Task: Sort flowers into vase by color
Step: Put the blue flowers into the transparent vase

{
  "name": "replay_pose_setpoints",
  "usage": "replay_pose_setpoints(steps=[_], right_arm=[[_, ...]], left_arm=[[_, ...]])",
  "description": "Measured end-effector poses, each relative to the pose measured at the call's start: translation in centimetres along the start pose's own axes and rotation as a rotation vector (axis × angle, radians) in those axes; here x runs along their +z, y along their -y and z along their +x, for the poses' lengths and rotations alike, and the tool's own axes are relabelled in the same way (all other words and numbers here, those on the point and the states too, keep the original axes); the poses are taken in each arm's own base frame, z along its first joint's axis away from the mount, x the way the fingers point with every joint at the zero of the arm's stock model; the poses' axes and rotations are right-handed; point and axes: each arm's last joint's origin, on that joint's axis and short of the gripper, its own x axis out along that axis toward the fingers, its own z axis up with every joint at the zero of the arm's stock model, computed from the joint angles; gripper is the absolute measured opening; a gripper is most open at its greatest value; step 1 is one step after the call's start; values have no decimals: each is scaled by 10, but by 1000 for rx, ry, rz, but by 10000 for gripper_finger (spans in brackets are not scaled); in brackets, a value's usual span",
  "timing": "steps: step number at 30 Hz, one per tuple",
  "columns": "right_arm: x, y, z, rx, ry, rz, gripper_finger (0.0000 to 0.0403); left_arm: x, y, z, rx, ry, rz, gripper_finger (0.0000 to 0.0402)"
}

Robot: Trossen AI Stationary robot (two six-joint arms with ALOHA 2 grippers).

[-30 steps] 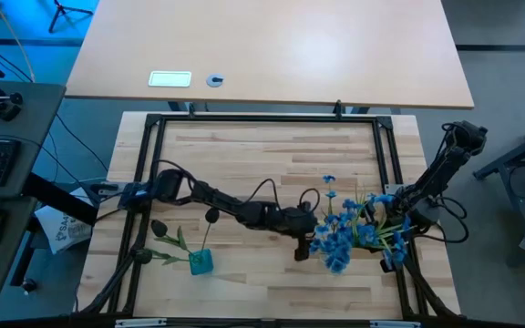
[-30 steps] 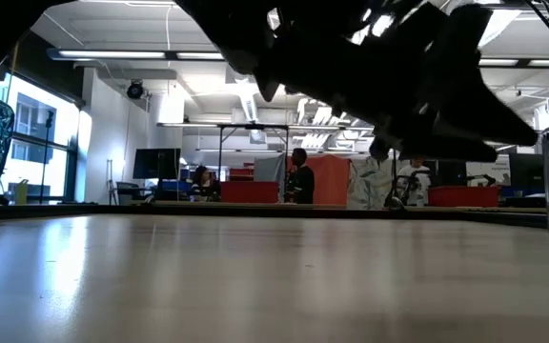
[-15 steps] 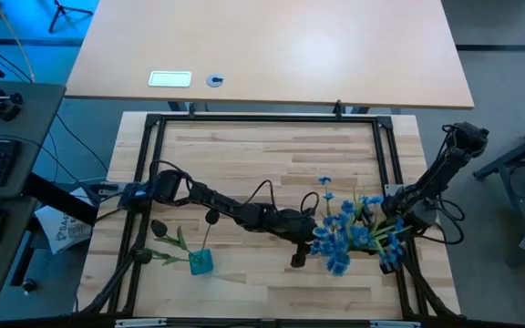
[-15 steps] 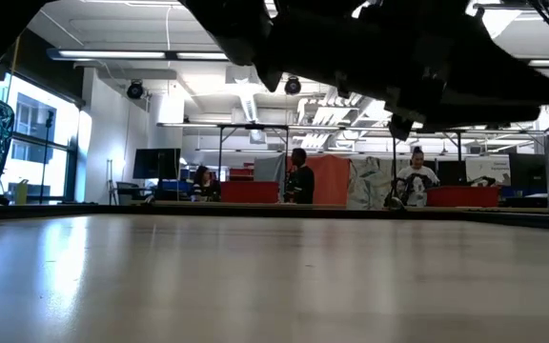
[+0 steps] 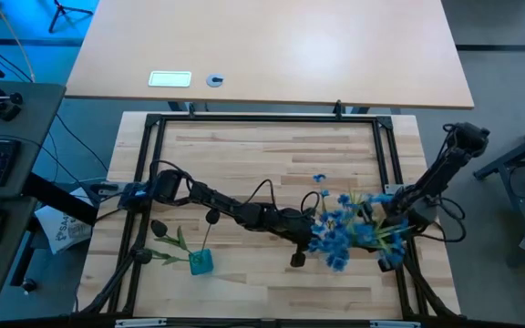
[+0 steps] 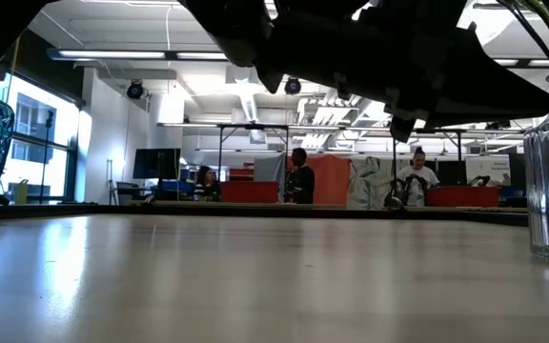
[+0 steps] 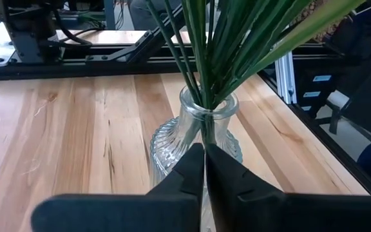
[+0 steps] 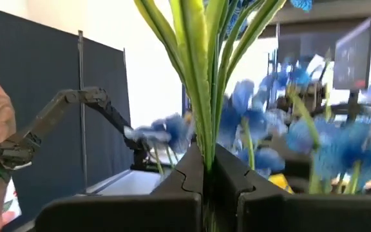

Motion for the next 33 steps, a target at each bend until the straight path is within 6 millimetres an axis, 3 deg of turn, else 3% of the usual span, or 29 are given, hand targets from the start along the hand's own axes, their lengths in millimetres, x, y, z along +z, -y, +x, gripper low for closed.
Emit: replay_pose_setpoints(steps=[6, 25, 33], right_arm=[[13, 3, -9, -39, 23, -45, 0], [11, 0, -4, 0, 79, -16, 0], [10, 4, -1, -40, 70, -78, 0]], left_arm=[[0, 0, 0, 8, 0, -8, 1], [1, -7, -1, 34, 13, -47, 0], [4, -7, -1, 33, 45, -28, 1]])
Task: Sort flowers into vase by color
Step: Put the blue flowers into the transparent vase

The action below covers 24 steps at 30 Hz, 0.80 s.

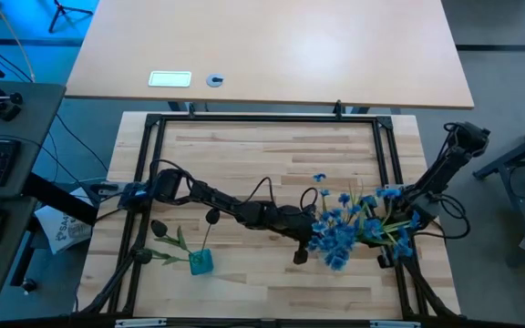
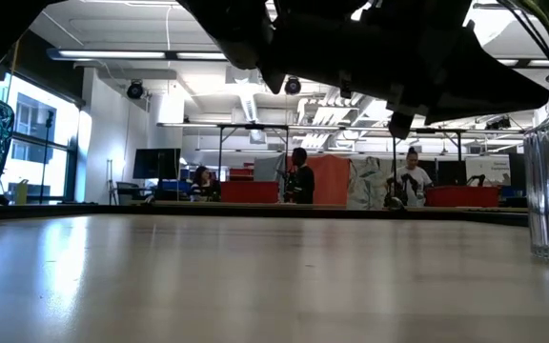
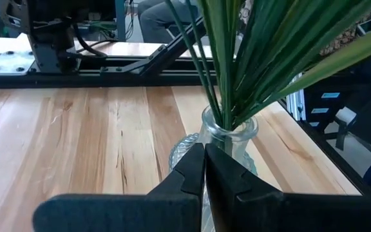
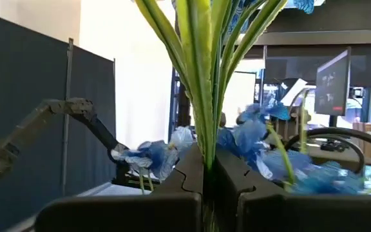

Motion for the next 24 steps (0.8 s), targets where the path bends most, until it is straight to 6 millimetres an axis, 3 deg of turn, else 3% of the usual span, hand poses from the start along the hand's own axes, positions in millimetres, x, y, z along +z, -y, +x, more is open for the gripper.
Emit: replay_pose_setpoints(steps=[24], right_arm=[[-51, -7, 12, 24, -265, 117, 0]], left_arm=[[1, -13, -1, 26, 4, -6, 1]])
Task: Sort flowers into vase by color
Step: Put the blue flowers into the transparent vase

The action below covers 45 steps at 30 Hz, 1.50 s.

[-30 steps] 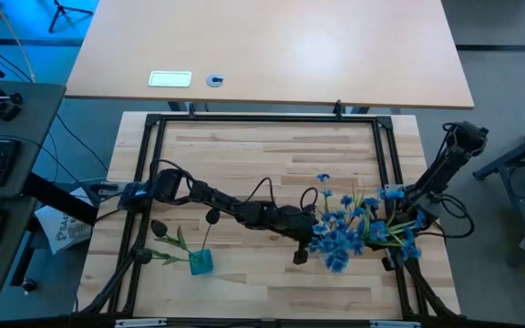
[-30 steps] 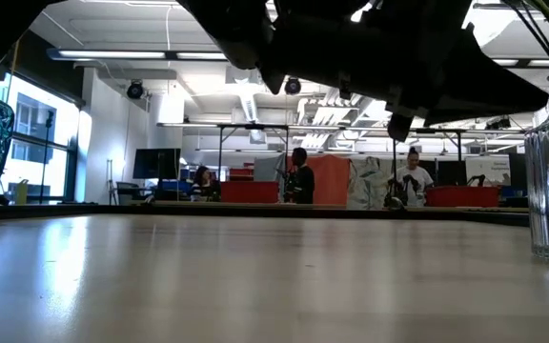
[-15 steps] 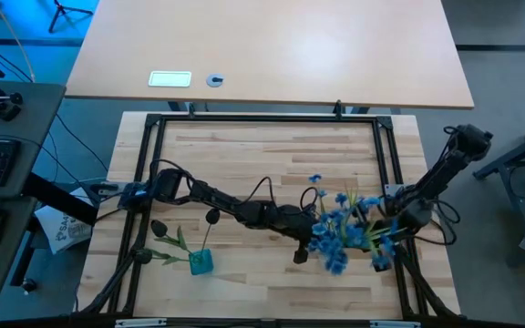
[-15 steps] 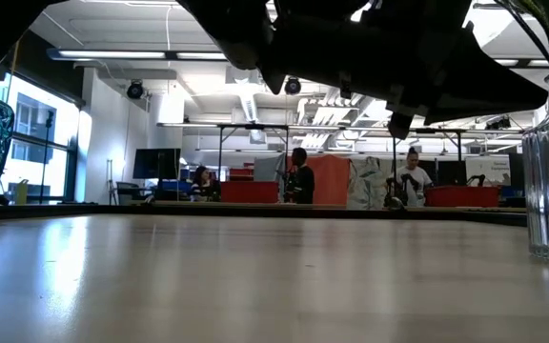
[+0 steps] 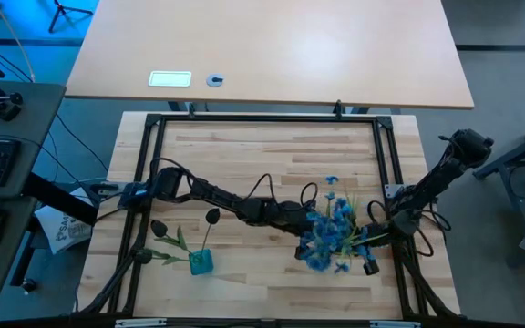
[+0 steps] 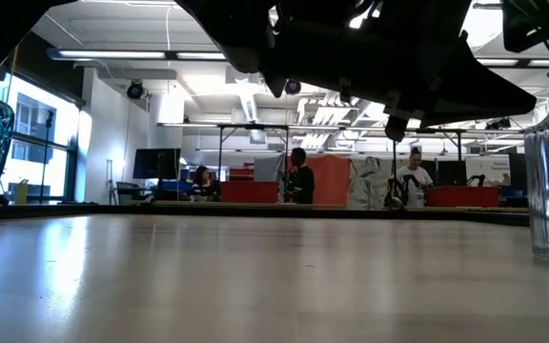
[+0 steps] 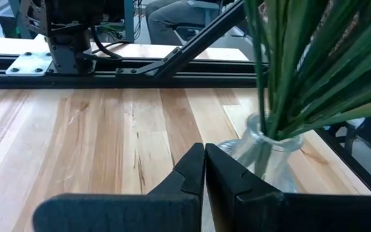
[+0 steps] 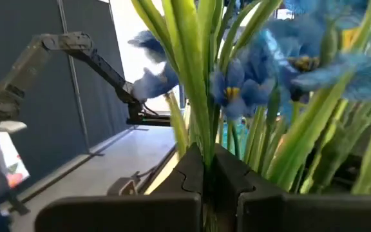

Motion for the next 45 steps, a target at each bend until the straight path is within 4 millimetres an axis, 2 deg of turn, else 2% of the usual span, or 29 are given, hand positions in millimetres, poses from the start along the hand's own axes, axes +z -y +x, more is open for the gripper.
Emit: replay_pose_setpoints(steps=[9, 19, 23, 29, 34, 39, 45], right_arm=[[0, 0, 1, 0, 16, 19, 0], [23, 2, -3, -8, 200, 34, 0], [29, 3, -6, -4, 224, 47, 0], [17, 1, -4, 47, 124, 85, 0], [4, 0, -2, 47, 13, 53, 0], [-2, -1, 0, 57, -18, 57, 0], [-12, -2, 0, 80, -121, 74, 8]], left_arm=[[0, 0, 0, 1, 0, 0, 1], [0, 0, 0, 4, 1, -26, 1], [0, -1, 0, 28, 4, -37, 1], [1, -2, 0, 31, 6, -37, 1], [9, -4, -4, 72, 24, -37, 1], [20, -11, -9, 106, 56, -40, 1], [23, -21, -12, 129, 63, -45, 1]])
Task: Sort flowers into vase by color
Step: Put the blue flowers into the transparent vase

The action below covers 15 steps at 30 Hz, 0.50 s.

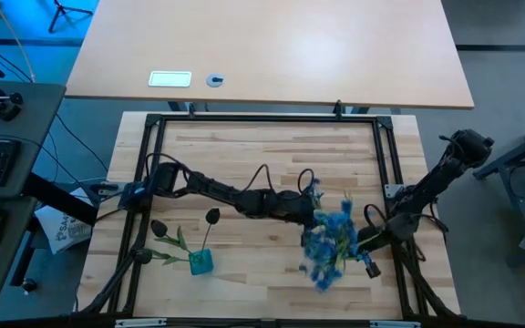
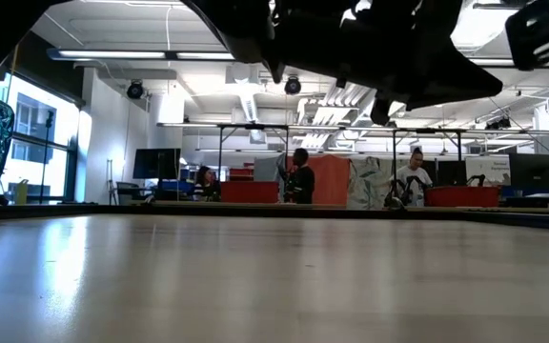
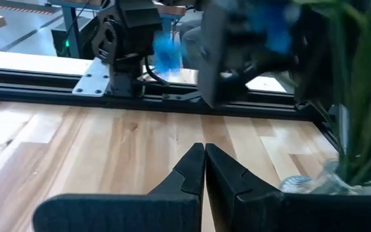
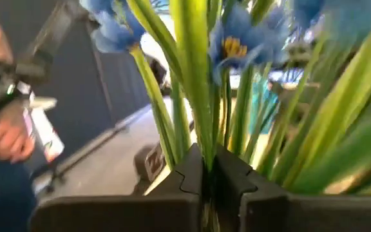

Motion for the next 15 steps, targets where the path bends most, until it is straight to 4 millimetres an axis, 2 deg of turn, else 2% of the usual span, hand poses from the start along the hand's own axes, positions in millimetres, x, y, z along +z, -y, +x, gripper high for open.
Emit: replay_pose_setpoints(steps=[5, 15], right_arm=[[-8, -1, 0, 43, -83, -12, 12], [-8, -1, 0, 48, -84, -12, 13]], left_arm=[[1, -4, 0, 8, 0, -2, 1], [1, -5, 0, 11, 1, 1, 0]])
